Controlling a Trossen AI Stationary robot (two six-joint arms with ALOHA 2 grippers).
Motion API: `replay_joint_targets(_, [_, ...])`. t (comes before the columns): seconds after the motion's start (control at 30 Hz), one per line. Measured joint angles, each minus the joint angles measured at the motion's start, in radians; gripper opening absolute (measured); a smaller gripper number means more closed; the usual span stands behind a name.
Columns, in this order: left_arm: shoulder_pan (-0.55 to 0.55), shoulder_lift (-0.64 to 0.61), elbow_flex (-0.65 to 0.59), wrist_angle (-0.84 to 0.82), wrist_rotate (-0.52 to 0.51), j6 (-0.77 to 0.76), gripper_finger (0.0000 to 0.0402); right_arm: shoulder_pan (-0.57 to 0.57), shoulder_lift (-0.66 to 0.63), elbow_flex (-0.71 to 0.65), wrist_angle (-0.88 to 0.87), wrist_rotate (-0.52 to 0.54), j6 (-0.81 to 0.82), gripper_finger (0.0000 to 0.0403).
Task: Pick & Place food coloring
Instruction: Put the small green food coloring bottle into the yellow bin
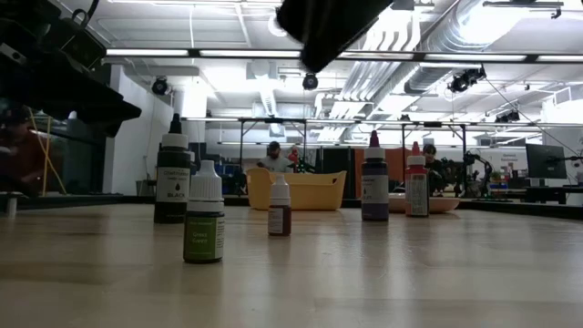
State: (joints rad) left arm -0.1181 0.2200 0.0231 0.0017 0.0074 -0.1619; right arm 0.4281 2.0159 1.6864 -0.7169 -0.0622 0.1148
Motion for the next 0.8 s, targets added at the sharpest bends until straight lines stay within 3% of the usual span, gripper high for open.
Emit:
replay_joint_targets(0.2, [0.0, 0.0, 0.0, 0.0, 0.0, 0.0, 0.0163, -0.009, 0.069, 0.021, 0.073, -0.011, 0.04, 0.0108])
replay_joint_targets(0.57, [0.0, 0.0, 0.0, 0.0, 0.0, 0.0, 0.0163, -0.016, 0.136, 0.022, 0.132, 0.057, 0.096, 0.0181])
replay_joint_targets(0.8, [0.0, 0.0, 0.0, 0.0, 0.0, 0.0, 0.0163, -0.016, 0.172, 0.022, 0.195, 0.07, 0.098, 0.0188])
